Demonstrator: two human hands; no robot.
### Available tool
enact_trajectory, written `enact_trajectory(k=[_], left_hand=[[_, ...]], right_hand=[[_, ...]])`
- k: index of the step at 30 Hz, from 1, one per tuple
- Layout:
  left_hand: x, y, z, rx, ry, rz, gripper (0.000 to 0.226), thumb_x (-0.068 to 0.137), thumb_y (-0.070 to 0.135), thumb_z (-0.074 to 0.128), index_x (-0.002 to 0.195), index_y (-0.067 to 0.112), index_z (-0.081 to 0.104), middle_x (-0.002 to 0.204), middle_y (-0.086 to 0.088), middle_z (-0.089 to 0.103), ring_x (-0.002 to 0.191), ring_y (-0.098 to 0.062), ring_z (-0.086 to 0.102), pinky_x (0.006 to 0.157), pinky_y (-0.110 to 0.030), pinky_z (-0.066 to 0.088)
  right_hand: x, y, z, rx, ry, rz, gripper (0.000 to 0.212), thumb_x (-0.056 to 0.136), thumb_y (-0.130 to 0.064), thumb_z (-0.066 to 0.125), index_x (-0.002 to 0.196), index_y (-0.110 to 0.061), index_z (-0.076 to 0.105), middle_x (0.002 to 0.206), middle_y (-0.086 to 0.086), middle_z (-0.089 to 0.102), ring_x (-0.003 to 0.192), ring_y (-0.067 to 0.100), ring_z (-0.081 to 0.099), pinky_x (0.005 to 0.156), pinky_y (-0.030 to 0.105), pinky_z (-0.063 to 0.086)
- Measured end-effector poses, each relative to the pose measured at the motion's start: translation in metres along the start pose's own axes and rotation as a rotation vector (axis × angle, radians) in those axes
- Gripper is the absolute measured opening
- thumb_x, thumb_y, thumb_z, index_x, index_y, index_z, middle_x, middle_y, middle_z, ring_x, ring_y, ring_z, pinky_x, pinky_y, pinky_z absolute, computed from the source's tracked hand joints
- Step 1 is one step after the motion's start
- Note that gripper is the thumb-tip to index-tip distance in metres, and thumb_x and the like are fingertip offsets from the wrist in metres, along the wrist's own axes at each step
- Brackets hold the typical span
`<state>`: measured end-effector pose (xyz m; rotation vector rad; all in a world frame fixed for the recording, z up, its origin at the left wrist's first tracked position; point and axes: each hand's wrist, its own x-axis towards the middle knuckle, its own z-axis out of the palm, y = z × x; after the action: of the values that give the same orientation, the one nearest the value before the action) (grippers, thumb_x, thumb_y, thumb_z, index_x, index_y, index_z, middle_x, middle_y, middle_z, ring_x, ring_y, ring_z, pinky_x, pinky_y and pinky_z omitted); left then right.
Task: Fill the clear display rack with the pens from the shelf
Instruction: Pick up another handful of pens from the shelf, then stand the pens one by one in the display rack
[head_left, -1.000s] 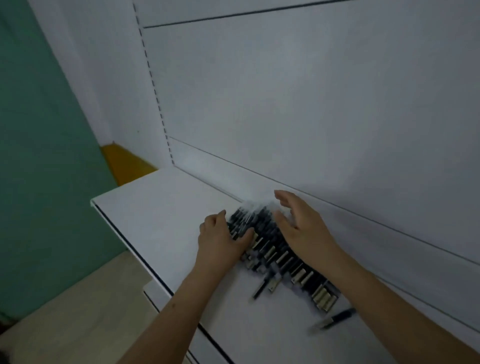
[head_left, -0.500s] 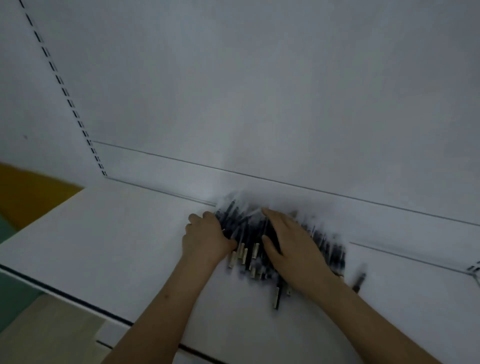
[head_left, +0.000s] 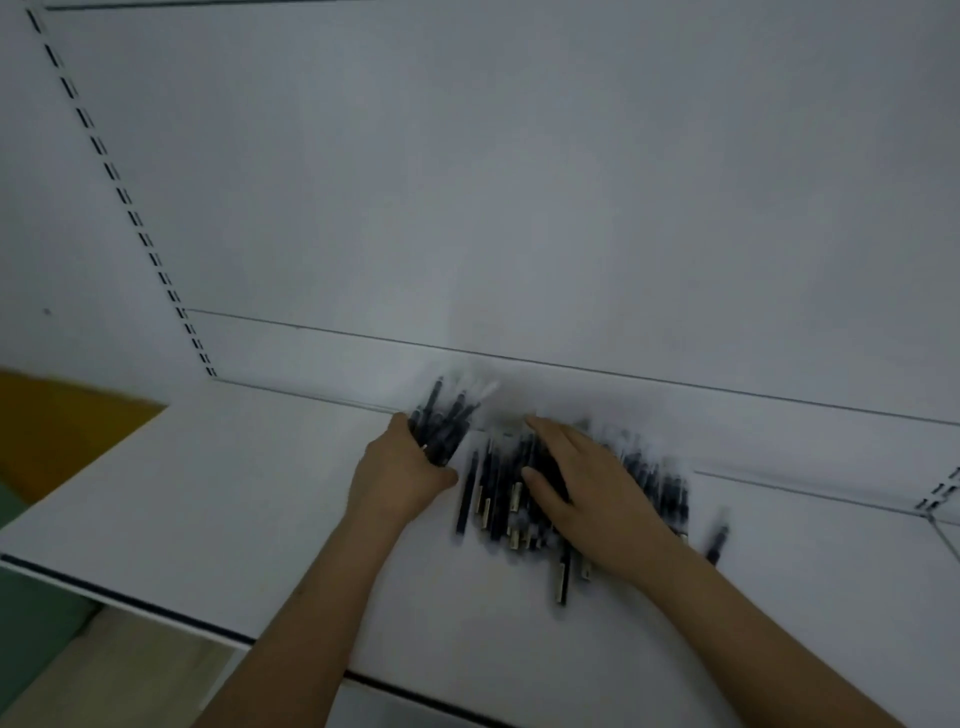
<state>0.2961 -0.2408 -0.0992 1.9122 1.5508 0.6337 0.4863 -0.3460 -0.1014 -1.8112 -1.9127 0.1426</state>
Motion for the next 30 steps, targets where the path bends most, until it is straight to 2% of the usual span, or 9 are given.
enact_trajectory(k=[4,8,11,13,17,19,22,26,30], left_hand=[[-0.015,0.009,-0.015,-0.438,0.000,0.042,0.029,0.076,0.010,0.078,0.099,0.012,0.059,0.082,-0.005,0.067,0.064,-0.015,0.062,0.049,-0.019,0.050],[-0.037,0.036,-0.012,-0.691,-0.094,0.131,0.027,0.078,0.006,0.077,0.102,0.014,0.067,0.088,0.001,0.072,0.069,-0.002,0.068,0.057,-0.016,0.053],[-0.050,0.059,0.010,-0.828,-0.205,0.129,0.040,0.071,0.015,0.083,0.108,0.012,0.068,0.097,-0.004,0.075,0.088,-0.016,0.072,0.072,-0.028,0.058],[-0.058,0.080,0.029,-0.848,-0.283,0.136,0.054,0.062,0.024,0.088,0.111,0.013,0.066,0.100,-0.004,0.075,0.090,-0.019,0.072,0.074,-0.031,0.058],[-0.086,0.131,0.074,-0.855,-0.442,0.298,0.025,0.076,0.001,0.076,0.098,0.012,0.070,0.085,0.001,0.076,0.076,-0.017,0.071,0.062,-0.025,0.057],[-0.110,0.158,0.098,-0.858,-0.482,0.362,0.021,0.079,-0.003,0.073,0.098,0.006,0.069,0.078,-0.004,0.074,0.063,-0.022,0.066,0.054,-0.030,0.054],[-0.151,0.203,0.138,-0.878,-0.530,0.411,0.021,0.080,-0.001,0.072,0.100,0.004,0.067,0.066,-0.012,0.067,0.049,-0.024,0.059,0.044,-0.029,0.047],[-0.217,0.269,0.197,-0.889,-0.616,0.477,0.025,0.080,-0.003,0.072,0.095,0.016,0.065,0.068,0.000,0.071,0.052,-0.018,0.062,0.046,-0.031,0.050],[-0.286,0.333,0.263,-0.865,-0.709,0.525,0.025,0.082,-0.005,0.070,0.091,0.017,0.064,0.058,0.005,0.068,0.045,-0.010,0.058,0.040,-0.024,0.048]], right_hand=[[0.000,0.001,-0.011,0.004,0.036,-0.002,0.058,0.102,-0.047,0.040,0.154,-0.026,0.025,0.154,-0.005,0.037,0.140,0.013,0.035,0.114,0.022,0.024],[-0.012,0.000,-0.040,0.076,0.154,0.084,0.059,0.100,-0.048,0.041,0.153,-0.026,0.029,0.154,-0.010,0.036,0.139,0.004,0.033,0.110,0.009,0.017],[-0.035,0.003,-0.076,0.083,0.280,0.143,0.056,0.101,-0.047,0.041,0.152,-0.028,0.030,0.150,-0.017,0.035,0.134,-0.009,0.028,0.105,-0.002,0.010],[-0.057,0.009,-0.102,0.058,0.347,0.209,0.055,0.101,-0.049,0.039,0.153,-0.032,0.028,0.150,-0.023,0.032,0.135,-0.012,0.025,0.104,-0.002,0.010],[-0.111,0.030,-0.155,0.021,0.488,0.333,0.054,0.102,-0.050,0.037,0.152,-0.034,0.028,0.153,-0.024,0.031,0.138,-0.012,0.024,0.106,0.002,0.012],[-0.144,0.041,-0.180,0.014,0.553,0.384,0.055,0.101,-0.050,0.037,0.152,-0.033,0.028,0.155,-0.022,0.032,0.140,-0.008,0.025,0.109,0.009,0.016],[-0.199,0.059,-0.218,-0.010,0.647,0.441,0.056,0.101,-0.052,0.036,0.152,-0.032,0.029,0.155,-0.019,0.033,0.141,-0.006,0.027,0.110,0.012,0.019],[-0.280,0.089,-0.273,-0.038,0.748,0.495,0.058,0.099,-0.054,0.035,0.152,-0.031,0.029,0.155,-0.020,0.032,0.140,-0.008,0.027,0.107,0.007,0.018],[-0.364,0.130,-0.332,-0.046,0.809,0.551,0.059,0.099,-0.054,0.036,0.152,-0.030,0.030,0.155,-0.017,0.033,0.140,-0.006,0.027,0.110,0.013,0.020]])
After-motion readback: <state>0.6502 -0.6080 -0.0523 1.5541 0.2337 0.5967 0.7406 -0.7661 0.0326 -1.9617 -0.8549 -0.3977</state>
